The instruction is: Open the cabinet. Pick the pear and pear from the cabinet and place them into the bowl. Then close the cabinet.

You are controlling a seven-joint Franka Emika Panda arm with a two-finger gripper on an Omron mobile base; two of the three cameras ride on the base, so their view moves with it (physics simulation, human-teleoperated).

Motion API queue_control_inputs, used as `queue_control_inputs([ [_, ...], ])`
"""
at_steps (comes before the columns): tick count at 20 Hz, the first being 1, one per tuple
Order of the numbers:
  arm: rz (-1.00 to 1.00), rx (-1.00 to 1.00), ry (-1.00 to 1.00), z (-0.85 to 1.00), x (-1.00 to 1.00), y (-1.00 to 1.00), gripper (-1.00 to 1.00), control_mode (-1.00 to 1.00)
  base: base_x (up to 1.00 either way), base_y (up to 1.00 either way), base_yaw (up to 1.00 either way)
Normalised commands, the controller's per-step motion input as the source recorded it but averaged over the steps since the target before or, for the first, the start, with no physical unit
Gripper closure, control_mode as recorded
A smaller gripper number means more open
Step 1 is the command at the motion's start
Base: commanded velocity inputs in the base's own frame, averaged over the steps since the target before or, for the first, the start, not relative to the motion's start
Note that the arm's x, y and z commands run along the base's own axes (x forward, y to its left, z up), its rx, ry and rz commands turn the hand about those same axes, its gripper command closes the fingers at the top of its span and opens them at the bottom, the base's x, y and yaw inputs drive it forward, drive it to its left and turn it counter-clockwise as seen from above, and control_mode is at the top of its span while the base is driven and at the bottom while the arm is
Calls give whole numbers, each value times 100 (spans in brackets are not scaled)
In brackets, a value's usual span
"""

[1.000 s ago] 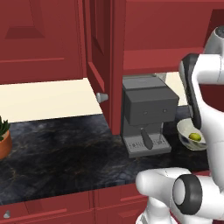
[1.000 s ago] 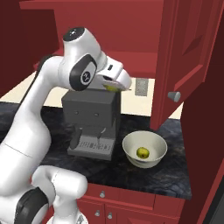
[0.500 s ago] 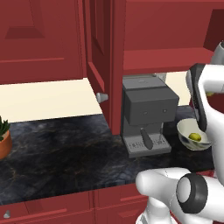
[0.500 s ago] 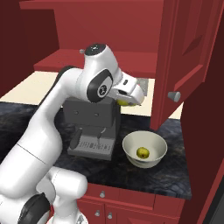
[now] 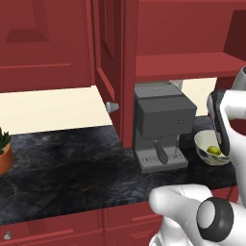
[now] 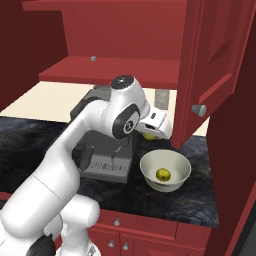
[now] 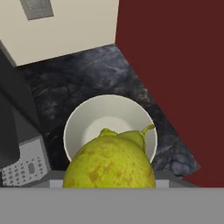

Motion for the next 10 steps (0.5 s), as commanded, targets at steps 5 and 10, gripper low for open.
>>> queue_control_inputs([
  [5,0,0,4,-51,0,-4,100,-100,0,0,0],
  [10,-1,0,4,-36,0,0,100,-100,0,0,0],
])
